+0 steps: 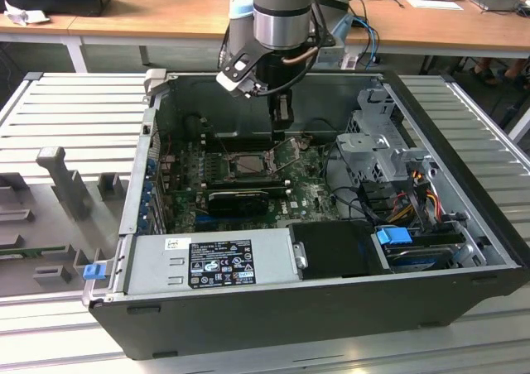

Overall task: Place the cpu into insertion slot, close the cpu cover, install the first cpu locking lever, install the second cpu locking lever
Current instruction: 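Close the cpu cover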

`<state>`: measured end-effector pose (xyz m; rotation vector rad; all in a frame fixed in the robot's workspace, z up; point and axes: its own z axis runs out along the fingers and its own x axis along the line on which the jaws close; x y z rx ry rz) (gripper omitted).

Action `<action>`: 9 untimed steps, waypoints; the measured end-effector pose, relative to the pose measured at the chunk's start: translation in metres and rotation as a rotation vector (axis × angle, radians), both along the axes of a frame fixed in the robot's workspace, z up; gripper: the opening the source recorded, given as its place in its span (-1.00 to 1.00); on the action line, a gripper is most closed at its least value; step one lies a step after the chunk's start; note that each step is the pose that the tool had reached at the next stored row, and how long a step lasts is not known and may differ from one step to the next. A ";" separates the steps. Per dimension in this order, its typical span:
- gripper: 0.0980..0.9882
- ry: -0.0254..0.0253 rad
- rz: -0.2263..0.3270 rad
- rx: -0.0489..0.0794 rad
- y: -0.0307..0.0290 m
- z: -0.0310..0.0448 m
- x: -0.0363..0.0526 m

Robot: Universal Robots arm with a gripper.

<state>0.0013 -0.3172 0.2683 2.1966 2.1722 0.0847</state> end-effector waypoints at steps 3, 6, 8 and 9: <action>-0.98 0.0000 0.000 0.000 0.0000 0.0000 0.0055; -0.98 0.0000 0.001 0.000 0.0001 0.0000 0.0090; -0.98 0.0000 0.001 0.000 0.0001 0.0000 0.0109; -0.98 0.0000 0.001 0.000 0.0001 0.0000 0.0123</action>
